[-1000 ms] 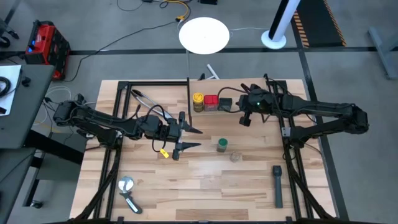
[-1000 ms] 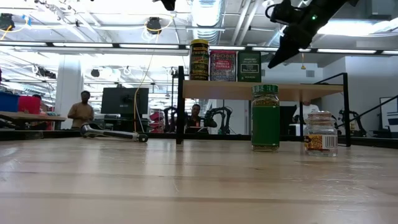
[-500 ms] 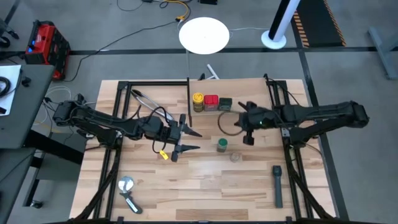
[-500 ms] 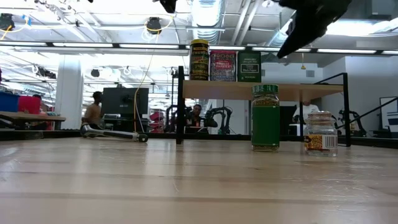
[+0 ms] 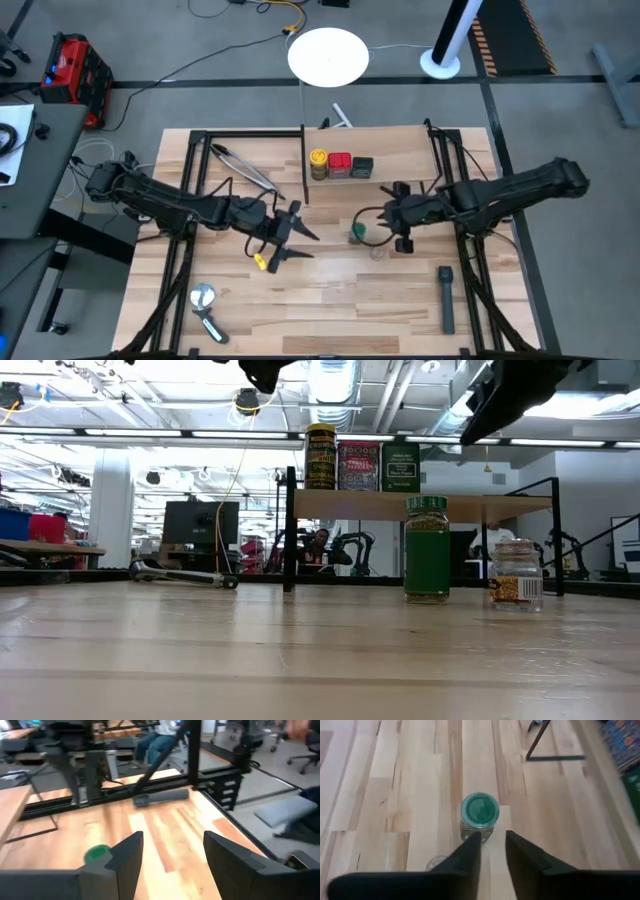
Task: Shelf spices
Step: Put the green seasoning bottle on the shelf
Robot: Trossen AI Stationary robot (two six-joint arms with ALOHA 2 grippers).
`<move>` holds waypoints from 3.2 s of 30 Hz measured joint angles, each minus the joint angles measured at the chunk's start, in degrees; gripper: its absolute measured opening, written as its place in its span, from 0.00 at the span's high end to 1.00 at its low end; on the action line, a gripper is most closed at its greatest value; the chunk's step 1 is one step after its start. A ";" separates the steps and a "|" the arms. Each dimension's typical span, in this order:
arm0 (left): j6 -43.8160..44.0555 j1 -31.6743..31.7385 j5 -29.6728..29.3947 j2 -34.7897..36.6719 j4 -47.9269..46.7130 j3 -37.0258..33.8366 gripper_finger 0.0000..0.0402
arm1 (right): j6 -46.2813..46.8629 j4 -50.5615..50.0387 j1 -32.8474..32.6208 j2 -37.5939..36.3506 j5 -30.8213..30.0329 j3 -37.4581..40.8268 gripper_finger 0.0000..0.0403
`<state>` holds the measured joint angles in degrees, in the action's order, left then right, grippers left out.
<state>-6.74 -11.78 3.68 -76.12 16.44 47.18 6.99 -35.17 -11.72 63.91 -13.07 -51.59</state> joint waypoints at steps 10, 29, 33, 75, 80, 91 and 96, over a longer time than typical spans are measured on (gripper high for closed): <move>2.14 -3.17 -8.53 0.00 -0.21 0.00 0.50 | 0.40 -2.56 0.40 5.39 0.01 0.00 0.42; 5.07 -2.99 -24.14 -20.74 13.97 0.00 0.50 | -3.85 -0.60 1.34 19.68 -0.35 0.02 0.96; 5.07 -2.43 -24.68 -24.72 16.31 0.00 0.50 | -4.00 2.71 1.14 21.55 -0.36 0.02 0.96; 12.55 2.19 -27.45 -29.00 18.08 0.02 0.50 | -6.24 18.79 -0.74 21.65 2.31 0.02 0.99; 12.75 2.17 -25.59 -29.00 18.21 0.02 0.50 | -7.04 15.71 0.97 21.65 0.55 0.02 0.99; 12.02 2.32 -33.07 -29.00 17.10 0.04 0.50 | -7.30 12.43 2.29 21.65 -3.57 0.02 0.99; 11.69 3.61 -36.97 -29.00 16.89 0.04 0.50 | -5.95 12.55 0.51 21.65 -1.35 0.02 0.99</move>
<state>4.95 -8.16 -33.29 -105.12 33.33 47.22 1.03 -22.61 -11.21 85.56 -14.42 -51.57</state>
